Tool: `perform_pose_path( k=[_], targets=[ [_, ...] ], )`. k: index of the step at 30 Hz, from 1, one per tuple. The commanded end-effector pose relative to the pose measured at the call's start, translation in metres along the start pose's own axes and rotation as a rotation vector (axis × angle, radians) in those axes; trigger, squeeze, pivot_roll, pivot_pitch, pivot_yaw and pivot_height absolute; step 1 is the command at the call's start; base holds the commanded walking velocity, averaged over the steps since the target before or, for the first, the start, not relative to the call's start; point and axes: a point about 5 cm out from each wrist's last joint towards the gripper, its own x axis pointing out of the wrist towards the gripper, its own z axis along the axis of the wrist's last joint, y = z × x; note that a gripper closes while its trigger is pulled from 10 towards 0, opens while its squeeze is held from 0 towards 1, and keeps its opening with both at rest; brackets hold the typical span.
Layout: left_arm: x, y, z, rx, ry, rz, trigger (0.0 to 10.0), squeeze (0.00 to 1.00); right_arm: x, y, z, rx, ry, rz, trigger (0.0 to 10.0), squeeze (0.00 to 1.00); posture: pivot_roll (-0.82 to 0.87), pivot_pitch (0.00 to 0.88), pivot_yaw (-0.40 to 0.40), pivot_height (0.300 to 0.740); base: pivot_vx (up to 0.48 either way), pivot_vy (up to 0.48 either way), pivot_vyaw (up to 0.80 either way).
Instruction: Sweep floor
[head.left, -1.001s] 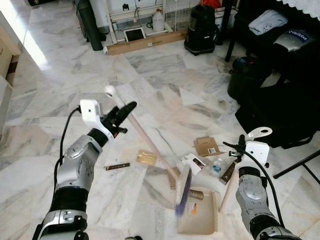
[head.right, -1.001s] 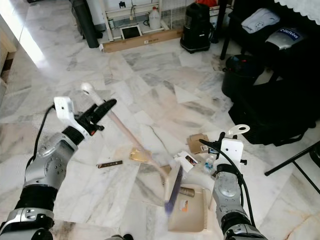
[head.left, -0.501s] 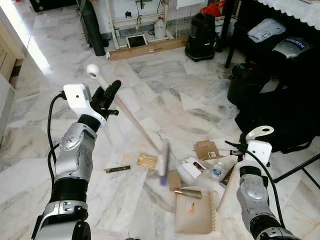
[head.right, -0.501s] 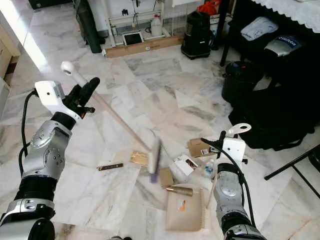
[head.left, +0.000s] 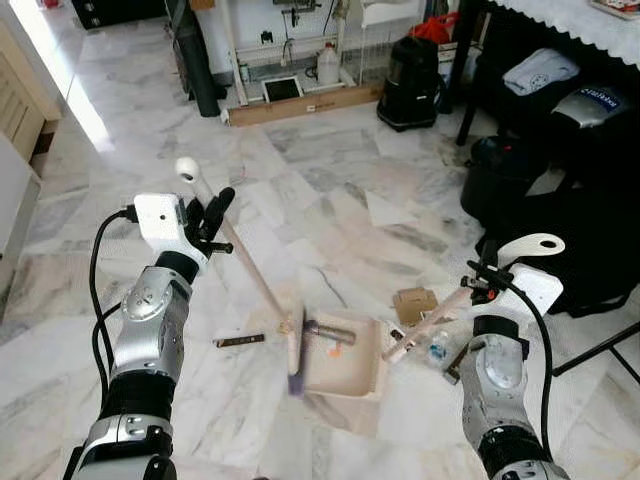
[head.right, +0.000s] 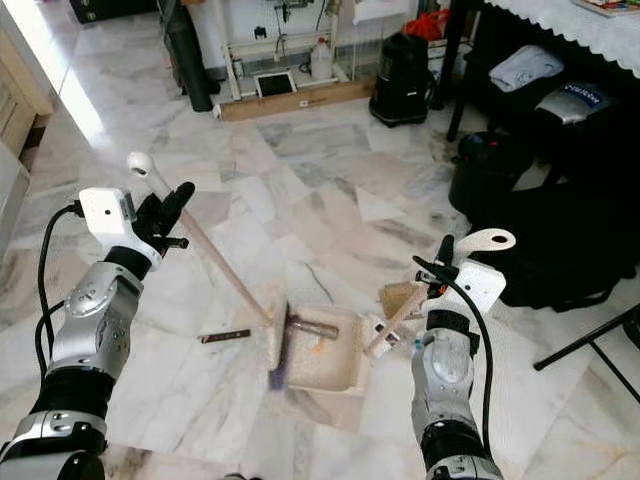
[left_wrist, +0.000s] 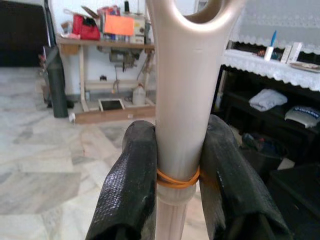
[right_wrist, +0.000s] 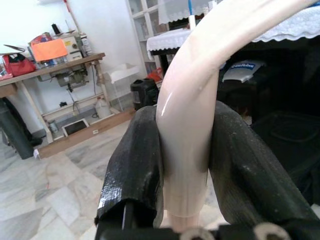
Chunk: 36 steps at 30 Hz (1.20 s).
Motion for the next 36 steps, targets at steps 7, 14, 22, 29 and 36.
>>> perform_pose_path(
  k=[7, 14, 22, 29, 36],
  targets=[
    [0.006, 0.006, 0.02, -0.014, -0.108, 0.044, 10.0, 0.0, -0.001, 0.011, 0.009, 0.039, -0.023, 0.033, 10.0, 0.0, -0.01, 0.0, 0.037, 0.74, 0.0, 0.0, 0.0],
    [0.008, 0.006, 0.027, -0.121, -0.142, 0.064, 10.0, 0.0, -0.004, 0.014, 0.008, 0.048, -0.009, 0.045, 10.0, 0.0, 0.0, 0.0, 0.035, 0.74, 0.0, 0.0, 0.0],
    [0.005, 0.02, 0.035, -0.078, -0.183, 0.156, 10.0, 0.0, -0.005, 0.019, 0.01, 0.06, 0.0, 0.065, 10.0, 0.0, 0.01, 0.0, 0.033, 0.74, 0.0, 0.0, 0.0],
    [0.002, 0.006, 0.021, 0.174, -0.121, 0.046, 10.0, 0.0, -0.006, 0.019, 0.014, 0.058, -0.013, 0.066, 10.0, 0.0, 0.0, 0.0, 0.036, 0.74, 0.0, 0.0, 0.0],
    [-0.018, 0.0, -0.013, 0.159, -0.011, 0.023, 10.0, 0.0, -0.006, 0.009, 0.029, 0.024, -0.076, 0.02, 10.0, 0.0, -0.04, 0.0, 0.056, 0.74, 0.0, 0.0, 0.0]
  ],
)
